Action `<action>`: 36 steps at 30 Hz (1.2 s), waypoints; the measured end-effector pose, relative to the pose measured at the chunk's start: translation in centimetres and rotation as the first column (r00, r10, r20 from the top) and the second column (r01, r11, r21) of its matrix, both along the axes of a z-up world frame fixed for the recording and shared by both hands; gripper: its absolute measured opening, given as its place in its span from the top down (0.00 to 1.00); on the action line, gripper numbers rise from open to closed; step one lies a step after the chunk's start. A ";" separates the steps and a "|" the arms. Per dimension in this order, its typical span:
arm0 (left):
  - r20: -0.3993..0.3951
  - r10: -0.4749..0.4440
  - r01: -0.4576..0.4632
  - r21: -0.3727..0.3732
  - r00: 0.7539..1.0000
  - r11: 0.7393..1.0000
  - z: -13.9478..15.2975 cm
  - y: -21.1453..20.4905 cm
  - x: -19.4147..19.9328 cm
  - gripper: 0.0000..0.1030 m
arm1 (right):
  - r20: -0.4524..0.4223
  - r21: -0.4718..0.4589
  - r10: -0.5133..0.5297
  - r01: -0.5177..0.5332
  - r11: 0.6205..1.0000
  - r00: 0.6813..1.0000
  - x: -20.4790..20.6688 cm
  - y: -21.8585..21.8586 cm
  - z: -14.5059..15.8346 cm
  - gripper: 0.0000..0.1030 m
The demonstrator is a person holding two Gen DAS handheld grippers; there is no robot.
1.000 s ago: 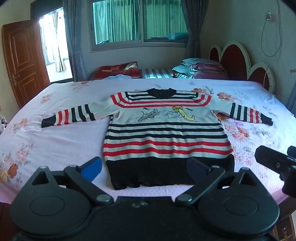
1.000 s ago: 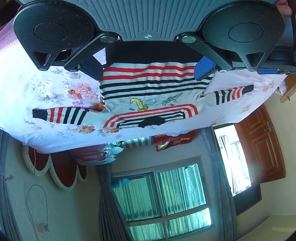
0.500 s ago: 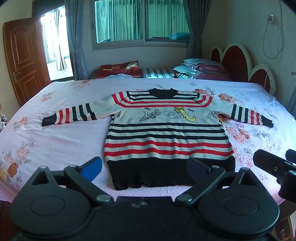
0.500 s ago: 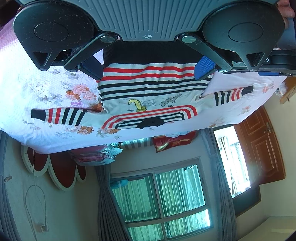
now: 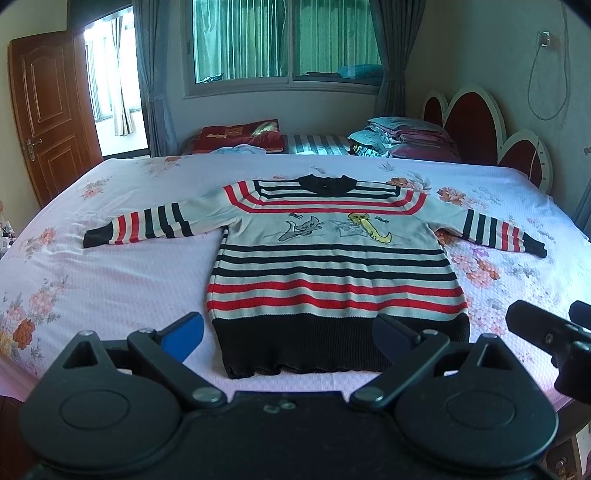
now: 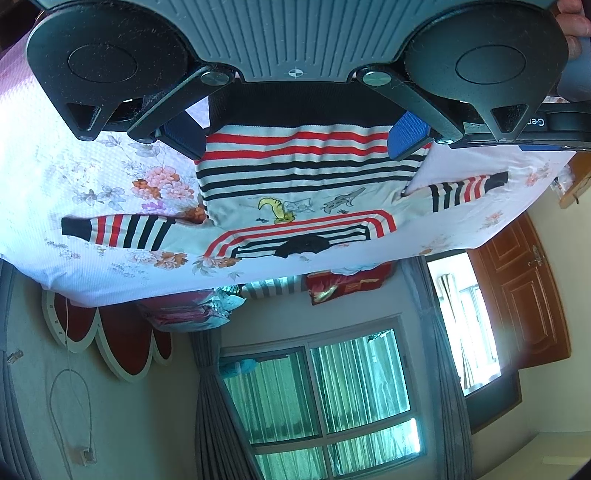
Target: Fold small clothes
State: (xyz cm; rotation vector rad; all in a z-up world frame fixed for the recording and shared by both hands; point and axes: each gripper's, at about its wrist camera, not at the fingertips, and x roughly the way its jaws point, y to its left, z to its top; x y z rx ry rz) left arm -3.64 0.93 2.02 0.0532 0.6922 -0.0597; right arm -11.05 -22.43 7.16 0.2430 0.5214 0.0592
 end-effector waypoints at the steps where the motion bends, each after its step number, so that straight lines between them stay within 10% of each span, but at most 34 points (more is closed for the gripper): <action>1: 0.001 0.000 0.000 -0.001 1.000 1.000 0.0 0.0 0.0 0.05 | 0.000 0.000 0.000 0.000 1.000 1.000 0.0 0.0 0.0 0.00; 36: 0.002 0.016 -0.016 -0.008 1.000 1.000 0.3 0.4 -0.3 0.05 | -0.017 -0.021 0.001 -0.002 1.000 1.000 0.4 0.1 -0.7 0.00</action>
